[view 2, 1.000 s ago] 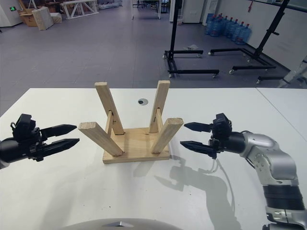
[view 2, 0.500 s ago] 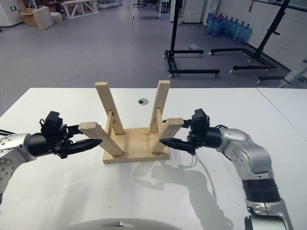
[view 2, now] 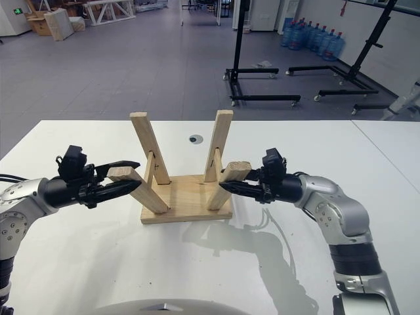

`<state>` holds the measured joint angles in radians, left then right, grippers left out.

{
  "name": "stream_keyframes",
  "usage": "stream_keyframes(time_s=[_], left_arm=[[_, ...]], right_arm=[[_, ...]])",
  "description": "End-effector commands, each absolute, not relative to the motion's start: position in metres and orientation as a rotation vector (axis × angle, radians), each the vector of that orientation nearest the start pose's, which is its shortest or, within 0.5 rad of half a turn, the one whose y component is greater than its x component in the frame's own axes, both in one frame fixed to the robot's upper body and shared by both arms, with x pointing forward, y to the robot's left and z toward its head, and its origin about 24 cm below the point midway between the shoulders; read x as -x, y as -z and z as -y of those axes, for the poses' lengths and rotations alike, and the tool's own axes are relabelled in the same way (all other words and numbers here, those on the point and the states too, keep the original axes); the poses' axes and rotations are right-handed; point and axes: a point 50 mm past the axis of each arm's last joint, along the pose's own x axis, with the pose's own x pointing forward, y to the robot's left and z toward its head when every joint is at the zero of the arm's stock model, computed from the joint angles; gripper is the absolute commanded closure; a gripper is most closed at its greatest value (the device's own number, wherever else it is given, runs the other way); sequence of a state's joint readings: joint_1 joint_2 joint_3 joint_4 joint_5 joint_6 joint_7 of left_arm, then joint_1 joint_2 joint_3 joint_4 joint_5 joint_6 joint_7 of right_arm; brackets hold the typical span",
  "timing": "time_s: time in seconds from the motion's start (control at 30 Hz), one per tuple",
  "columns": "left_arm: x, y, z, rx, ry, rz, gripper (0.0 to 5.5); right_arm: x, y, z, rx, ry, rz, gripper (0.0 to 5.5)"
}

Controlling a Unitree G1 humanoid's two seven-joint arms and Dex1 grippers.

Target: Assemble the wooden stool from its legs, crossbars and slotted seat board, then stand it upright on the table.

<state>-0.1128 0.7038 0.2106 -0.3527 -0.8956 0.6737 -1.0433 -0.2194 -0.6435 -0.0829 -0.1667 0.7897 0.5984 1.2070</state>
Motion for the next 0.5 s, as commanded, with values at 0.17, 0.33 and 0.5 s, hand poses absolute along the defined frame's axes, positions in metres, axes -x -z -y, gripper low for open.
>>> stream_keyframes(time_s=[0.17,0.33,0.5], left_arm=[[-0.224,-0.156,-0.198,0.207,1.238,-0.138,3.45],[-0.229,-0.162,-0.195,0.313,1.25,-0.202,3.81],[-0.249,-0.179,-0.193,0.507,1.193,-0.201,3.94]], right_arm=[[-0.249,-0.144,0.194,-0.246,-1.33,-0.151,3.89],[-0.255,-0.147,0.19,-0.342,-1.302,-0.285,3.91],[-0.266,-0.168,0.182,-0.556,-1.332,-0.41,3.97]])
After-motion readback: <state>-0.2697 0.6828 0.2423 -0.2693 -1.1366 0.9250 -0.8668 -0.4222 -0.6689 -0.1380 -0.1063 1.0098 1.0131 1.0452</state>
